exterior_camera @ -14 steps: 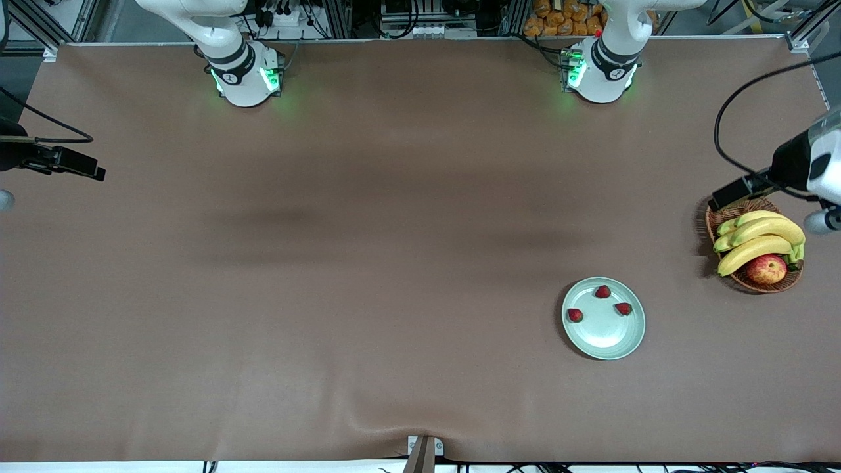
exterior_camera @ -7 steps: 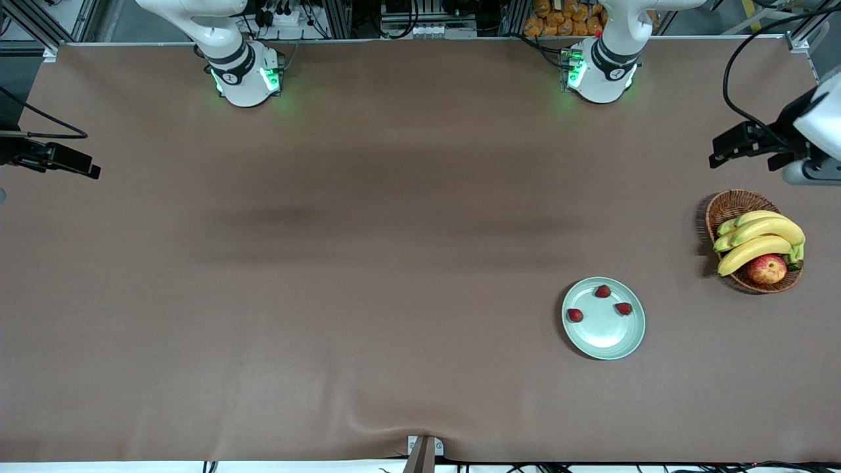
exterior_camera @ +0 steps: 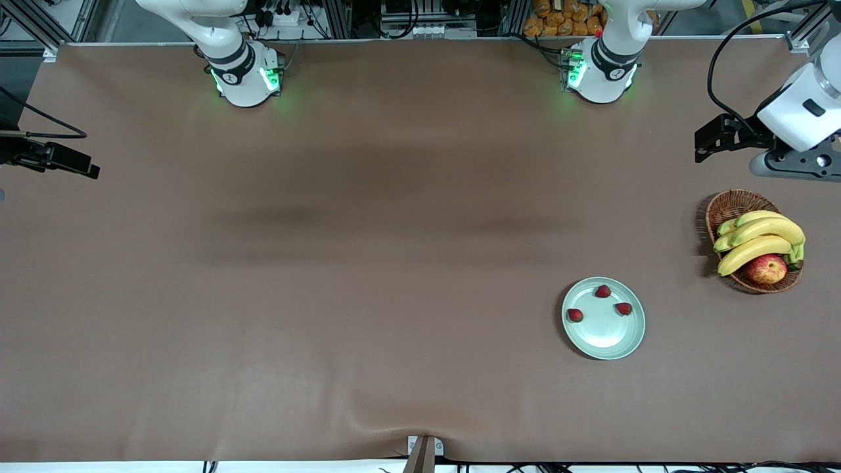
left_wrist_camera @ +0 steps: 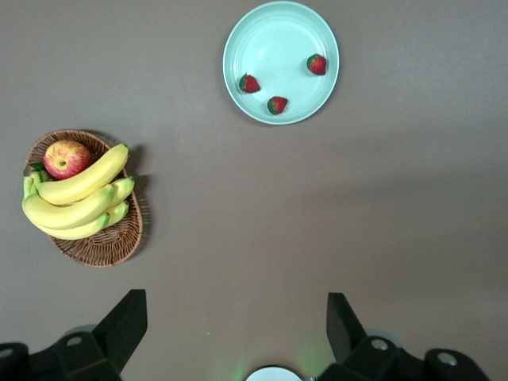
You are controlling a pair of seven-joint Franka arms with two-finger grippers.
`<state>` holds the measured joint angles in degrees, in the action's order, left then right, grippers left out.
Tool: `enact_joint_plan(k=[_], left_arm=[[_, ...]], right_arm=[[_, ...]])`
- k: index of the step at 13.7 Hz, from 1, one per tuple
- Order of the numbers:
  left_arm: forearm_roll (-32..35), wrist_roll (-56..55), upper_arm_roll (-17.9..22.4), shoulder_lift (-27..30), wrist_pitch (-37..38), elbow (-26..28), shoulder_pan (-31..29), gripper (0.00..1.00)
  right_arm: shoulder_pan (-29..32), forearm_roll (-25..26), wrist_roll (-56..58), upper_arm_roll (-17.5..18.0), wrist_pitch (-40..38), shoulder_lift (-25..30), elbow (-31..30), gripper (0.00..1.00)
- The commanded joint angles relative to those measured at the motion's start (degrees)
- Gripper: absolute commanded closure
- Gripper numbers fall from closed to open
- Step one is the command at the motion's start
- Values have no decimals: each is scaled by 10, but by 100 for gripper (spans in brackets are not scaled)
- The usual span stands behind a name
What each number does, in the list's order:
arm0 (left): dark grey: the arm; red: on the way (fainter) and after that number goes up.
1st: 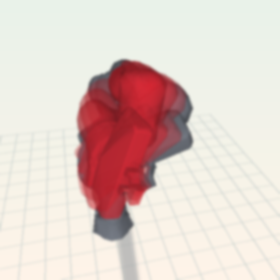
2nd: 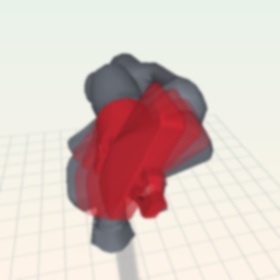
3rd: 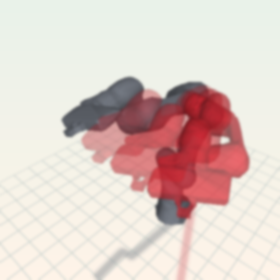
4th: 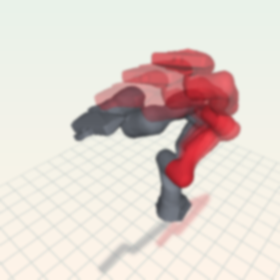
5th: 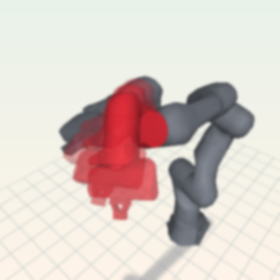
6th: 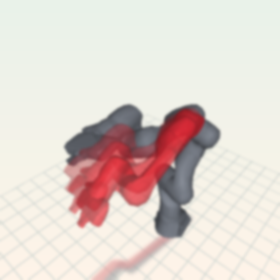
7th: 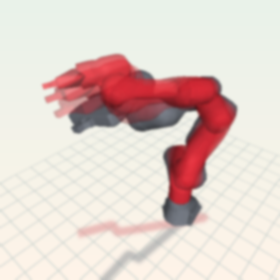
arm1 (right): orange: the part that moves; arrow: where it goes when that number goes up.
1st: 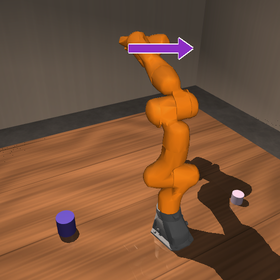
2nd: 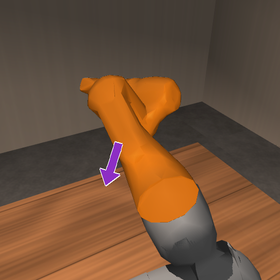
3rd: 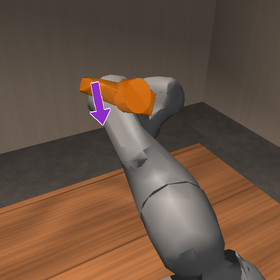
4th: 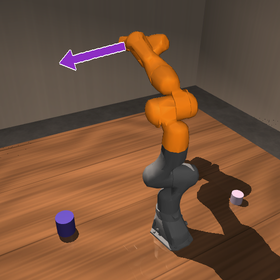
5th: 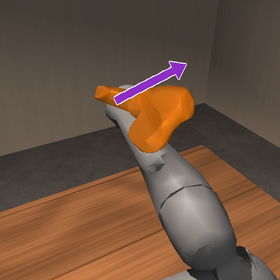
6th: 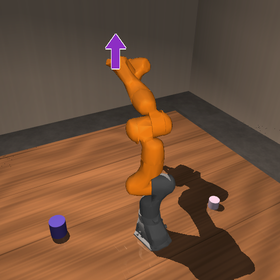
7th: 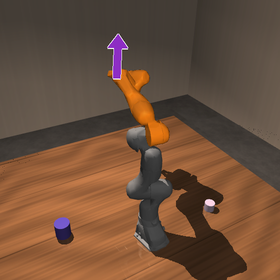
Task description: Collect all strawberries into plate
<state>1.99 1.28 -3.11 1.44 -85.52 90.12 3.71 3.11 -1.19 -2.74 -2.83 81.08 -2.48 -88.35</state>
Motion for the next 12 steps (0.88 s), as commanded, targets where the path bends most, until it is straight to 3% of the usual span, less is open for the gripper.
enact_joint_plan(k=[1,3,12], left_arm=[[-1,-4,-4,23,-31,11,-2,0],[-30,-15,-4,22,-35,12,-6,0],[-30,-6,-1,19,-31,15,-7,0]], right_arm=[[3,0,-8,2,-2,-3,4,0],[5,1,-7,2,-1,-3,5,0],[8,1,-39,2,-6,-3,5,0]])
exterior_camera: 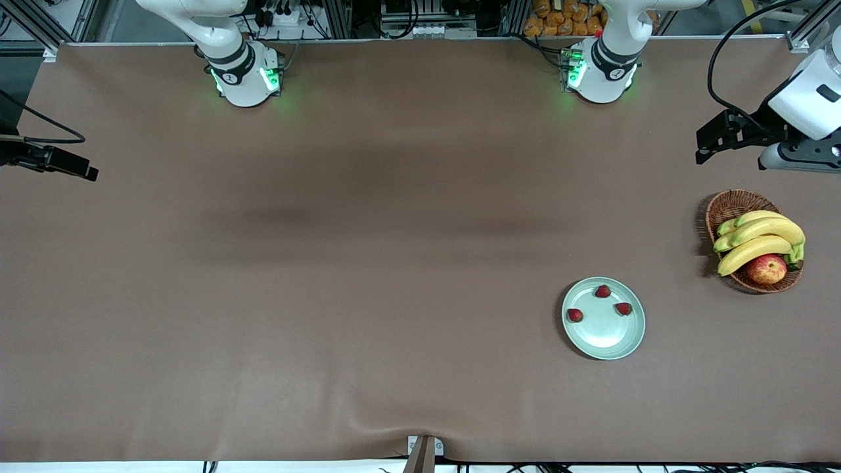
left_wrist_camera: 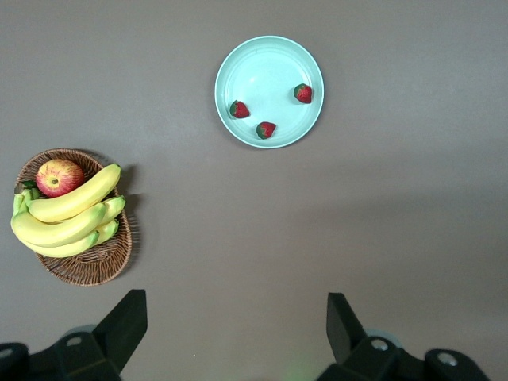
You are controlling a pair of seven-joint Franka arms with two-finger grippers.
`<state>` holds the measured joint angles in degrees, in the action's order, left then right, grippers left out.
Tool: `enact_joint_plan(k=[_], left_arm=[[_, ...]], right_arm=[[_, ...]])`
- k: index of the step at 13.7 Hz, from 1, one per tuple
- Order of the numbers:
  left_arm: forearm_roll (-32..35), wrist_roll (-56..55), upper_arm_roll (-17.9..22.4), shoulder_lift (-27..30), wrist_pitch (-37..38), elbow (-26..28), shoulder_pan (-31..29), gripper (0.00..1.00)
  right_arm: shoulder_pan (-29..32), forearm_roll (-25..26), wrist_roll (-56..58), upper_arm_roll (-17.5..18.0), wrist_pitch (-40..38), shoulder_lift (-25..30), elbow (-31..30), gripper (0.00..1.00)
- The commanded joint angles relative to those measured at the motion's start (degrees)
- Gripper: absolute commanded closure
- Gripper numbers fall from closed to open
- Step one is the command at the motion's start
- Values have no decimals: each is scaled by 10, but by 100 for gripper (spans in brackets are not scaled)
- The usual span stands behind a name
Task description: Collect all strawberries into plate
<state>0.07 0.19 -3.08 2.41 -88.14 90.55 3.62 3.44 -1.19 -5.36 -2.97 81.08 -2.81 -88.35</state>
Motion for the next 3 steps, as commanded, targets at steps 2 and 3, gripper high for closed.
enact_joint_plan(k=[2,3], left_arm=[[-10,5,-1,9,-5,10,-6,0],[-9,5,-1,9,-5,10,-6,0]], right_arm=[[5,0,-12,3,-5,0,5,0],[5,0,-12,3,-5,0,5,0]])
